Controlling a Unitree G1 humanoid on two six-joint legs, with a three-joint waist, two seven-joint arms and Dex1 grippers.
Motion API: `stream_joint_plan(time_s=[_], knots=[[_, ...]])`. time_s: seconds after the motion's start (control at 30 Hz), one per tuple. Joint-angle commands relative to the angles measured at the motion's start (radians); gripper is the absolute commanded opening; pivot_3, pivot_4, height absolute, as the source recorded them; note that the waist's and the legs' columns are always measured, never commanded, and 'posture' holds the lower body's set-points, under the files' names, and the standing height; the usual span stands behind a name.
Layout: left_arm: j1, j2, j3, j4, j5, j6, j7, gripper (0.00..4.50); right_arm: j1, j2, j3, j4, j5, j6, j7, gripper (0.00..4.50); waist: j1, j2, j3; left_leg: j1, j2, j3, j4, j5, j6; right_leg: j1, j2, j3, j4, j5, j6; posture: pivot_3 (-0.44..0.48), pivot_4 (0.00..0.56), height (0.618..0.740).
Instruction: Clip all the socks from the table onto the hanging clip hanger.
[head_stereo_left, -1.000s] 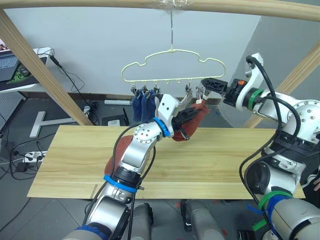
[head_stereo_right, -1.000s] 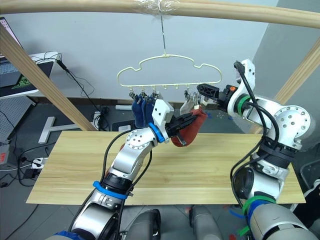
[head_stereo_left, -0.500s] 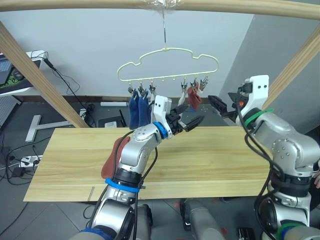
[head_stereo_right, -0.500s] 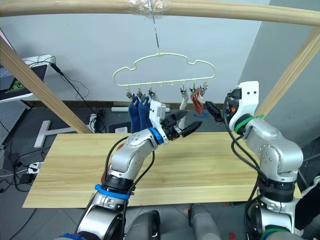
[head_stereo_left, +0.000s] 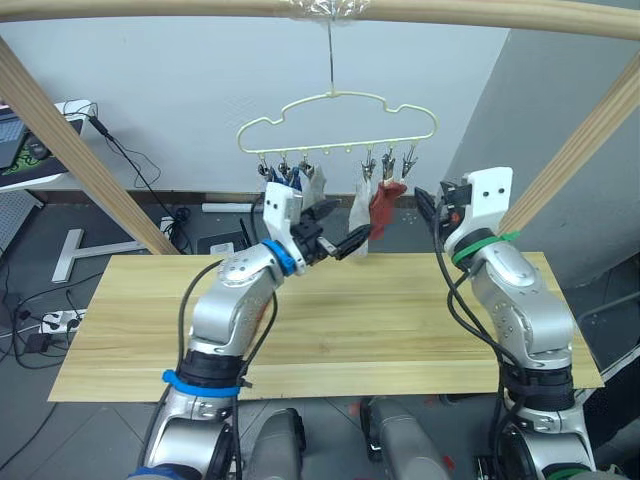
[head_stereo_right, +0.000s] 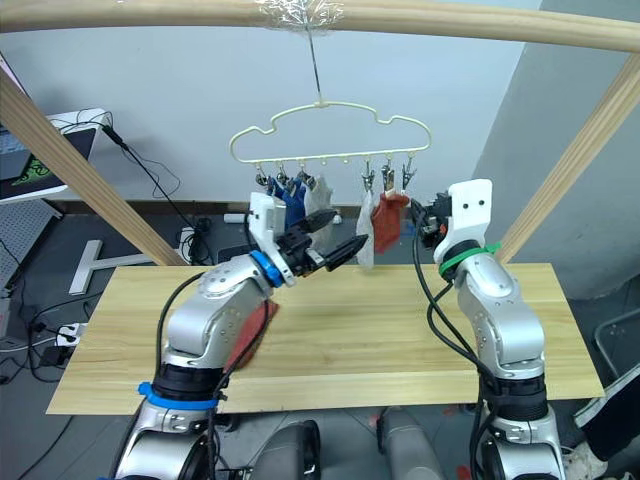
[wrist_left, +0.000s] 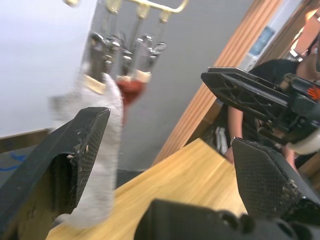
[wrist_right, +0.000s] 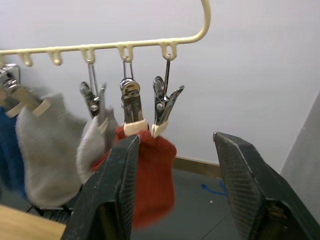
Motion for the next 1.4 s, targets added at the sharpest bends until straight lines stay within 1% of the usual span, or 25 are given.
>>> stream_joint_plan(time_s=[0.03, 0.3, 0.6, 0.97, 1.2, 1.4], knots=[[0.016, 0.014, 0.003, -0.084, -0.03, 0.014, -0.003, 4.5, -0.032, 0.012, -0.007, -0.003, -0.024, -0.053, -0.016, 2.42, 0.002, 0.0, 0.0, 0.0, 0.0, 0.0, 0.0, 0.0, 0.0, 0.0, 0.0, 0.0, 0.0, 0.0, 0.0, -0.075, 0.221, 0.74], [0.007, 0.012, -0.001, -0.122, -0.045, 0.029, 0.028, 4.5, -0.093, 0.049, 0.0, 0.108, -0.06, -0.118, -0.025, 2.42, 0.006, 0.0, 0.0, 0.0, 0.0, 0.0, 0.001, 0.0, 0.0, 0.0, -0.001, 0.0, 0.001, 0.0, 0.0, -0.049, 0.215, 0.74], [0.015, 0.021, 0.0, -0.149, -0.053, 0.049, 0.036, 4.5, -0.104, 0.064, -0.005, 0.146, -0.07, -0.136, -0.019, 2.42, 0.012, 0.0, 0.0, 0.0, 0.0, 0.0, 0.001, 0.0, 0.0, 0.0, 0.0, 0.0, 0.002, 0.0, 0.0, -0.036, 0.22, 0.74], [-0.024, 0.021, -0.006, -0.169, -0.075, 0.076, 0.045, 4.5, -0.155, 0.085, -0.017, 0.256, -0.087, -0.178, -0.049, 2.42, 0.019, 0.0, 0.0, 0.0, 0.0, 0.0, 0.001, 0.0, 0.0, 0.0, 0.0, 0.0, 0.003, 0.0, 0.0, -0.03, 0.229, 0.74], [-0.021, 0.015, -0.015, -0.185, -0.078, 0.085, 0.056, 4.5, -0.199, 0.105, -0.025, 0.333, -0.099, -0.21, -0.071, 2.42, 0.027, 0.0, 0.0, 0.0, 0.0, 0.0, 0.001, 0.0, 0.0, 0.0, 0.0, 0.0, 0.003, 0.0, 0.0, -0.023, 0.236, 0.74], [-0.024, 0.019, -0.011, -0.189, -0.082, 0.089, 0.06, 4.5, -0.224, 0.118, -0.023, 0.367, -0.103, -0.231, -0.073, 2.42, 0.031, 0.0, 0.0, 0.0, 0.0, 0.0, 0.001, 0.0, 0.0, 0.0, 0.0, 0.0, 0.003, 0.0, 0.0, -0.018, 0.239, 0.74]])
